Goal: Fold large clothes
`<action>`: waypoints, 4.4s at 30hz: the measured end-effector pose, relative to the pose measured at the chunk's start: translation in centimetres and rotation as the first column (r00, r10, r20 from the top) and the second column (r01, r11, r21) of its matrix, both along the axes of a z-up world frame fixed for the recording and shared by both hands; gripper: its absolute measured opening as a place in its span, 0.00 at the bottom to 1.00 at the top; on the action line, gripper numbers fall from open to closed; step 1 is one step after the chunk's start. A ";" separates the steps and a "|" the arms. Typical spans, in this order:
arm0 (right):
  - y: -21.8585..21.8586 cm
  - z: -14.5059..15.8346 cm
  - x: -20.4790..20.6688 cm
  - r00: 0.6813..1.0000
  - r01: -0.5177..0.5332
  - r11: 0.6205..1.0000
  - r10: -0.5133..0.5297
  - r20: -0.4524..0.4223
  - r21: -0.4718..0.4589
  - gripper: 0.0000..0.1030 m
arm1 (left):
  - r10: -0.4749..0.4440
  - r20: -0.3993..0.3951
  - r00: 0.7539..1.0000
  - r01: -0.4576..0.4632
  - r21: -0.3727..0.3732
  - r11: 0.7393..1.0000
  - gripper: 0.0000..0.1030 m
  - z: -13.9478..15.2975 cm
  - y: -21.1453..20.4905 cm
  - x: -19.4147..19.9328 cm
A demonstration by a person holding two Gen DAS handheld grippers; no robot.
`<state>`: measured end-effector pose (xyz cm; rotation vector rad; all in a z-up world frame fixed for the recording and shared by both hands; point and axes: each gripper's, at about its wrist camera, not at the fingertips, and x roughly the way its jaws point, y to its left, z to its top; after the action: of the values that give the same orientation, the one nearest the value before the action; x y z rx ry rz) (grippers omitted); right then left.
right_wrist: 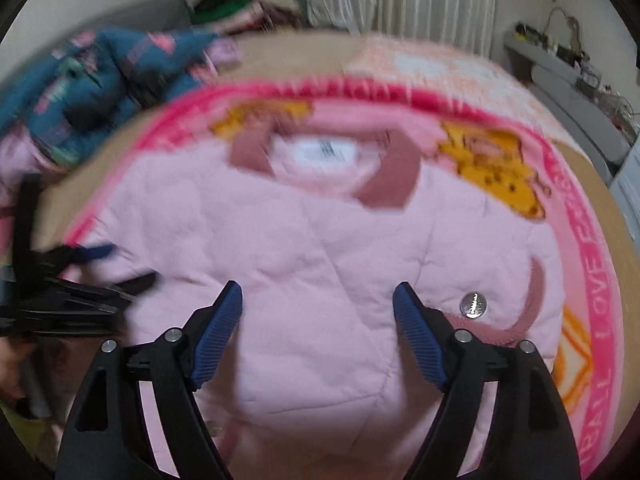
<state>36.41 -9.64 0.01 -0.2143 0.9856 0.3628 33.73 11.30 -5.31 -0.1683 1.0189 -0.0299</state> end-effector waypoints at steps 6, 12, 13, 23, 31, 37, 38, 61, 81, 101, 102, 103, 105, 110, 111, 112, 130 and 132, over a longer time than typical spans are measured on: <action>0.7 -2.7 0.2 0.999 0.026 0.999 -0.025 0.030 -0.040 0.77 | 0.010 0.018 1.000 -0.011 0.024 1.000 0.92 -0.2 -0.4 -0.1; 0.3 -2.9 -0.5 0.998 0.030 0.999 -0.028 0.048 -0.040 0.77 | 0.028 0.010 1.000 -0.028 0.035 0.999 0.91 0.5 -0.5 -0.6; 0.2 -2.9 -0.6 0.998 0.035 0.999 -0.033 0.050 -0.038 0.77 | 0.033 0.010 0.999 -0.033 0.033 0.999 0.91 0.6 -0.5 -0.8; -0.9 -2.7 -2.7 0.996 0.073 0.997 -0.072 0.050 -0.008 0.78 | 0.067 0.017 0.998 -0.068 0.048 0.997 0.91 2.9 -0.5 -4.3; -1.6 -2.4 -4.4 0.994 0.098 0.995 -0.098 0.053 0.012 0.78 | 0.088 0.013 0.996 -0.089 0.053 0.995 0.91 3.4 -0.3 -7.1; -2.4 -1.4 -5.9 0.993 0.093 0.994 -0.097 0.061 0.060 0.79 | 0.104 0.040 0.994 -0.105 0.040 0.994 0.91 4.6 -0.2 -8.7; -2.7 -1.0 -6.4 0.993 0.094 0.993 -0.099 0.063 0.078 0.80 | 0.103 0.047 0.994 -0.105 0.035 0.994 0.91 4.8 -0.2 -9.0; -6.8 6.2 -14.9 0.986 0.071 0.966 -0.105 0.126 0.250 0.96 | 0.080 0.148 0.986 -0.079 -0.017 0.997 0.91 9.4 -1.9 -14.1; -7.5 10.8 -19.9 0.970 0.022 0.957 -0.090 0.224 0.289 0.96 | 0.058 0.223 0.973 -0.059 -0.005 0.998 0.91 12.3 -3.0 -18.0; -9.2 11.3 -24.8 0.958 -0.023 0.956 -0.062 0.281 0.291 0.96 | 0.051 0.248 0.967 -0.054 0.004 0.999 0.91 11.4 -4.3 -22.7; -9.3 11.2 -25.0 0.958 -0.025 0.957 -0.060 0.281 0.290 0.96 | 0.050 0.245 0.968 -0.053 0.007 0.999 0.91 11.2 -4.4 -22.9; -9.3 11.2 -25.2 0.958 -0.026 0.957 -0.059 0.281 0.289 0.96 | 0.048 0.244 0.969 -0.053 0.015 0.998 0.91 11.1 -4.5 -23.1; -9.6 10.9 -25.6 0.958 -0.027 0.958 -0.057 0.280 0.286 0.96 | 0.049 0.243 0.969 -0.055 0.018 0.998 0.91 10.8 -4.5 -23.5; -10.2 10.0 -26.4 0.962 -0.025 0.960 -0.053 0.269 0.279 0.96 | 0.064 0.232 0.971 -0.068 0.012 0.998 0.91 9.8 -4.4 -24.5; -10.3 9.9 -26.5 0.962 -0.024 0.960 -0.053 0.268 0.278 0.96 | 0.065 0.230 0.971 -0.071 0.016 0.997 0.91 9.6 -4.5 -24.6; -10.4 9.7 -26.6 0.962 -0.021 0.961 -0.055 0.267 0.274 0.96 | 0.066 0.228 0.971 -0.073 0.022 0.997 0.91 9.5 -4.5 -24.7; -13.0 6.7 -28.9 0.975 0.026 0.971 -0.077 0.210 0.239 0.96 | 0.091 0.200 0.976 -0.102 0.048 0.994 0.91 6.9 -3.5 -27.3; -13.3 6.4 -29.0 0.976 0.030 0.971 -0.081 0.204 0.239 0.96 | 0.092 0.196 0.976 -0.104 0.051 0.993 0.91 6.6 -3.3 -27.6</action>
<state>7.36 -22.94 6.45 -0.0094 0.7292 0.3928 6.16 7.97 1.31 -0.1564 0.8156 0.0738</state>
